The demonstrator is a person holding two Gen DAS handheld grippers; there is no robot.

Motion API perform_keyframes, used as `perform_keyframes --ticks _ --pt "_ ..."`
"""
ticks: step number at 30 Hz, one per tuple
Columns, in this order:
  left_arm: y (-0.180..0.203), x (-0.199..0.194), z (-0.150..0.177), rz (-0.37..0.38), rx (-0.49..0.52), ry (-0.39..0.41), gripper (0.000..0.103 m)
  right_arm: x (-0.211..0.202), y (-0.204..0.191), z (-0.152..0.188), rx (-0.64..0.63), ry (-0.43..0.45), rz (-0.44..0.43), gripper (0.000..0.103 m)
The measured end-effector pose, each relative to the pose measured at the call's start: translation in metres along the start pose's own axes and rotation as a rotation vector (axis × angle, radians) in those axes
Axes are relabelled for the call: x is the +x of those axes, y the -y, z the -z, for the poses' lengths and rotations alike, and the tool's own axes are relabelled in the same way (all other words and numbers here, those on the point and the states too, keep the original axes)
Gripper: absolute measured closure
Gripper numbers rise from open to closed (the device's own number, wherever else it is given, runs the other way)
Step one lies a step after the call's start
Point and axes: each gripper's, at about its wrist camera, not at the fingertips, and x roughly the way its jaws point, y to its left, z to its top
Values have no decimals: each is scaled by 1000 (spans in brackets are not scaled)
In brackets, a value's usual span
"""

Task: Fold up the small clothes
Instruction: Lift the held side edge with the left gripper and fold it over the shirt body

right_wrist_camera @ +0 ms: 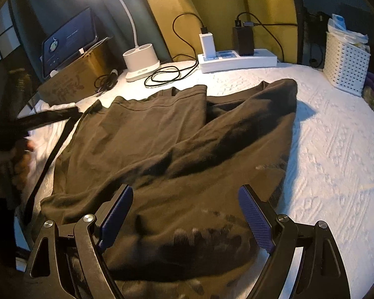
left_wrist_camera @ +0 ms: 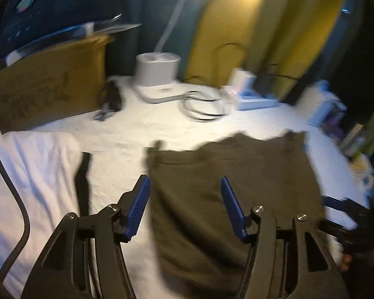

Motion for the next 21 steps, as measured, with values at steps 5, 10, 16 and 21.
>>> perform_keyframes --ticks 5,10,16,21 --pt "60 -4 30 193 136 -84 44 -17 4 10 18 28 19 15" --pt "92 17 62 214 210 -199 44 -35 7 23 29 52 41 16" --pt "97 20 84 200 265 -240 98 -49 12 39 51 68 50 16" --pt "102 -24 88 189 276 -136 98 -52 11 50 55 66 45 16"
